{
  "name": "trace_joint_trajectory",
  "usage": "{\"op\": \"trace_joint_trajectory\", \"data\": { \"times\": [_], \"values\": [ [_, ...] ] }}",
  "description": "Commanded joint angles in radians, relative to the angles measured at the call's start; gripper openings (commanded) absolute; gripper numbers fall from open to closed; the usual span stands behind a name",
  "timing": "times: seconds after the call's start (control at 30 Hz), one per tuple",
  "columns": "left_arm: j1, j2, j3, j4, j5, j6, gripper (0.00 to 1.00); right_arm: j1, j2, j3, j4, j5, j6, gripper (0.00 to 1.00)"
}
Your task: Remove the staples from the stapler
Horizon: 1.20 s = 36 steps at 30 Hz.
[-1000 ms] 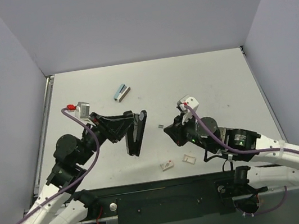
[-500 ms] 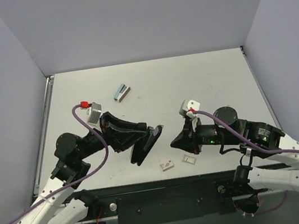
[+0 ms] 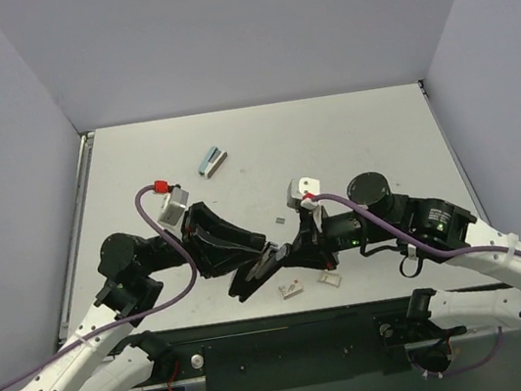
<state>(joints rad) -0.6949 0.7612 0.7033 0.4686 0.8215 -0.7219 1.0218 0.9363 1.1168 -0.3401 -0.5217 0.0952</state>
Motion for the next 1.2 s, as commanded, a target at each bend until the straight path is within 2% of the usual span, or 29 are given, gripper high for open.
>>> {"op": "trace_joint_trajectory", "data": {
  "times": [0.0, 0.27, 0.7, 0.83, 1.03, 1.17],
  "values": [
    [-0.029, 0.009, 0.018, 0.102, 0.028, -0.01, 0.0, -0.003, 0.054, 0.083, 0.047, -0.076, -0.051, 0.0],
    [-0.058, 0.01, 0.019, 0.028, 0.025, 0.07, 0.0, -0.003, 0.128, 0.164, 0.062, -0.188, -0.066, 0.0],
    [-0.153, 0.133, 0.041, -0.034, 0.097, 0.174, 0.0, -0.025, 0.277, 0.324, 0.076, -0.231, -0.088, 0.0],
    [-0.157, 0.129, 0.045, -0.074, 0.094, 0.216, 0.0, -0.031, 0.297, 0.348, 0.073, -0.244, -0.088, 0.0],
    [-0.157, 0.084, 0.082, -0.202, -0.017, 0.307, 0.0, -0.048, 0.236, 0.282, 0.061, -0.203, -0.087, 0.0],
    [-0.158, 0.061, 0.127, -0.303, -0.148, 0.361, 0.0, -0.086, 0.133, 0.149, 0.059, -0.147, -0.088, 0.0]
  ]
}}
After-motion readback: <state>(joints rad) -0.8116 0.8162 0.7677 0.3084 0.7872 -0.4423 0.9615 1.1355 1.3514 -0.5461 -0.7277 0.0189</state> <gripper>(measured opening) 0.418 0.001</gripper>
